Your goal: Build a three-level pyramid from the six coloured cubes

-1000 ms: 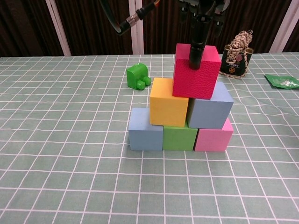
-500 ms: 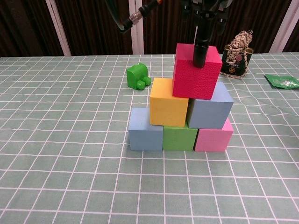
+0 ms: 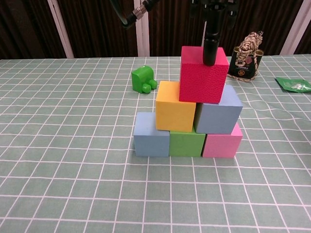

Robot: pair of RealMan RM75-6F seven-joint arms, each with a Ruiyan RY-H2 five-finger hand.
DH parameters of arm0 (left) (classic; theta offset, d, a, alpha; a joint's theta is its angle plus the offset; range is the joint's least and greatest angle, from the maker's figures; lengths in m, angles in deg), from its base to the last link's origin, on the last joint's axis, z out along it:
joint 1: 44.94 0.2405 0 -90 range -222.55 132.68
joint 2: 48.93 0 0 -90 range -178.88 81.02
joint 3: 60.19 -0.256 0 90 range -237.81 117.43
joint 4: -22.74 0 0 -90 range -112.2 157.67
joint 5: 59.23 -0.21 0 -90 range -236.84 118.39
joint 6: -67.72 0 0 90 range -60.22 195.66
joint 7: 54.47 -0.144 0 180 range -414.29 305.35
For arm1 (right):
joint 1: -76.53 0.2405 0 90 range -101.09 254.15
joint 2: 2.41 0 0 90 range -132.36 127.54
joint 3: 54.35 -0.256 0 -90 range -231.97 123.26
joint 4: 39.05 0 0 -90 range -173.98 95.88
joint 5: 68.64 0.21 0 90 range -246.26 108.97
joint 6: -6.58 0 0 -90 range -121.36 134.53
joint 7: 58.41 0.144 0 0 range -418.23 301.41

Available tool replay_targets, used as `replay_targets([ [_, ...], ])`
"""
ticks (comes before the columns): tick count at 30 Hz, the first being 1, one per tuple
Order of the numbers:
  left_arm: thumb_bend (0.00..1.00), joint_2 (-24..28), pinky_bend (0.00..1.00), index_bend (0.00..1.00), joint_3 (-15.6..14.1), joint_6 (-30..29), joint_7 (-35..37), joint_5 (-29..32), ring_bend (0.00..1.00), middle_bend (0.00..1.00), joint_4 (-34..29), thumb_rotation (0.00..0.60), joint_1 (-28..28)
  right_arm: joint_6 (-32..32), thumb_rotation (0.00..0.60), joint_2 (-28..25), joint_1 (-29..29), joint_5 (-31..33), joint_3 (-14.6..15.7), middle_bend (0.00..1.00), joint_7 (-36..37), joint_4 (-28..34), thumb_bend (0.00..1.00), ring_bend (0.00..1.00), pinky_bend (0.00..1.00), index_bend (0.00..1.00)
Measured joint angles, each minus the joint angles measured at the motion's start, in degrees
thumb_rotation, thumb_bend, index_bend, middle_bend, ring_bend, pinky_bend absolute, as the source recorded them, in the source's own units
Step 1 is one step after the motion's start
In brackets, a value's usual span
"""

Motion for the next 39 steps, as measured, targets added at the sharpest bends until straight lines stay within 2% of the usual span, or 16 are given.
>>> replay_targets([
  [13,0.24,5.7,0.03,0.0,2.4,1.8,5.8,-5.0,0.0,0.1,-5.0,0.6,4.3,-0.3,0.6,0.0,0.0,0.1,-0.1,0.0,-0.2,-0.1,0.26,0.0,0.0,0.0],
  [17,0.24,8.3,0.03,0.0,1.7,1.7,7.7,-8.6,0.0,0.1,-7.5,0.6,6.7,-0.2,0.6,0.1,0.0,0.4,-0.1,0.0,-0.3,-0.4,0.26,0.0,0.0,0.0],
  [20,0.24,10.4,0.03,0.0,0.2,1.1,9.6,-12.6,0.0,0.09,-10.0,0.6,9.4,-0.1,0.6,0.3,0.2,0.8,-0.2,0.0,-0.5,-0.7,0.26,0.0,0.0,0.0],
  [24,0.24,13.3,0.03,0.0,-2.8,0.1,13.3,-19.8,0.0,0.09,-13.7,0.6,14.3,0.1,0.6,0.7,0.3,1.1,-0.1,0.0,-1.4,-1.0,0.26,0.0,0.0,0.0],
  [30,0.23,19.0,0.02,0.0,-9.4,-1.3,22.1,-34.6,0.0,0.06,-20.5,0.6,25.5,-0.4,0.6,1.7,0.4,1.3,0.0,0.0,-3.3,-1.4,0.26,0.0,0.0,0.0],
  [34,0.22,22.9,0.01,0.0,-15.3,-2.3,28.6,-46.6,0.0,0.06,-24.4,0.6,34.1,-1.4,0.6,2.9,0.4,1.2,0.1,0.0,-4.9,-1.8,0.26,0.0,0.0,0.0],
  [39,0.22,25.5,0.01,0.0,-23.7,-4.0,36.3,-63.8,0.0,0.05,-25.7,0.6,44.1,-3.1,0.6,5.3,0.2,0.6,0.3,0.0,-7.9,-2.7,0.26,0.0,0.0,0.0],
])
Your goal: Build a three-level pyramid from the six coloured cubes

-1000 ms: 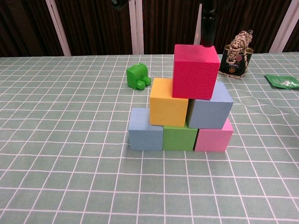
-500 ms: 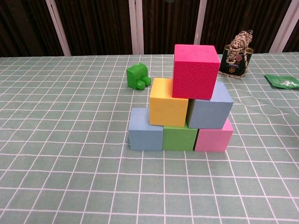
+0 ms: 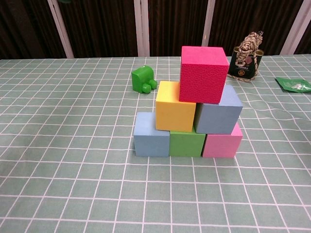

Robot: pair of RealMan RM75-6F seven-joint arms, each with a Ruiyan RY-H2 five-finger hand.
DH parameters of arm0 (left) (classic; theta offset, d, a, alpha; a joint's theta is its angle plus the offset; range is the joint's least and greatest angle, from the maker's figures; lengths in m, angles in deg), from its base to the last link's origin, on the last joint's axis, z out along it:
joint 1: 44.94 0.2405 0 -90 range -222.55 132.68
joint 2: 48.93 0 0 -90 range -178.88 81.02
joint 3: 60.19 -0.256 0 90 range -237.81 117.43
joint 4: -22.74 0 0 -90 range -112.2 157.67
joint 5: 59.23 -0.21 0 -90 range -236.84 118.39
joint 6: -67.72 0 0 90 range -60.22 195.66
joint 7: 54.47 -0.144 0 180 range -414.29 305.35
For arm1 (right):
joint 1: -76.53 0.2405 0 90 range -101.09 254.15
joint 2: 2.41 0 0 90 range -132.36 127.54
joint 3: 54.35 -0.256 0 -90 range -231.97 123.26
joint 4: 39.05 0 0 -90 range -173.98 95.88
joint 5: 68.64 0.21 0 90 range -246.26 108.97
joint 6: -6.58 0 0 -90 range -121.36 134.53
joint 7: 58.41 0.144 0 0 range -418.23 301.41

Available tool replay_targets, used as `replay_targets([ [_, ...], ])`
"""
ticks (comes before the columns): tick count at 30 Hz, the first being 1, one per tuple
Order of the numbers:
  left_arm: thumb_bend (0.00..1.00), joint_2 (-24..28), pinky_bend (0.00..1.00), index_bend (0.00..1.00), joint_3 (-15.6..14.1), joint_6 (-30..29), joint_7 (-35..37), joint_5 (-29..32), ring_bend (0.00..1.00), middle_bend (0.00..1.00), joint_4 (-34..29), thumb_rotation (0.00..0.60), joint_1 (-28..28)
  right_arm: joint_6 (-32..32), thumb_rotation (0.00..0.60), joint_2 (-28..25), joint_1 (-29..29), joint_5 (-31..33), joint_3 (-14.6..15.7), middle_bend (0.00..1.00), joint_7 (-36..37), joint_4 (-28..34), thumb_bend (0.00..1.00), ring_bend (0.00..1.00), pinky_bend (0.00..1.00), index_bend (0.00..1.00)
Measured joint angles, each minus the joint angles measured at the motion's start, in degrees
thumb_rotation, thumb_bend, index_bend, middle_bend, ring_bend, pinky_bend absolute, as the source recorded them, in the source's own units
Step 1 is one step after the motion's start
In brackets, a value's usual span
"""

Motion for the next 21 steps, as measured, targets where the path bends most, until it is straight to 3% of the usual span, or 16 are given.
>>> replay_targets([
  [6,0.22,0.3,0.0,0.0,-12.6,-4.5,14.0,-24.1,0.0,0.04,4.3,0.6,15.1,-3.7,0.6,4.8,-0.5,-0.9,0.2,0.0,-4.8,-3.2,0.26,0.0,0.0,0.0],
  [10,0.22,-1.3,0.0,0.0,-20.3,-9.3,25.6,-35.5,0.0,0.03,12.7,0.6,26.6,-6.3,0.6,6.9,-1.1,-0.6,0.0,0.0,-6.6,-5.4,0.26,0.0,0.0,0.0],
  [16,0.22,-5.4,0.0,0.0,-25.9,-15.1,35.2,-42.1,0.0,0.03,27.4,0.6,37.3,-12.8,0.6,10.5,-4.2,-3.1,1.0,0.0,-7.9,-9.4,0.26,0.0,0.0,0.0],
  [21,0.22,-8.6,0.0,0.0,-27.3,-17.8,38.9,-46.0,0.0,0.02,37.2,0.6,41.2,-18.9,0.6,14.2,-8.0,-7.9,3.1,0.0,-6.6,-16.6,0.26,0.0,0.0,0.0],
])
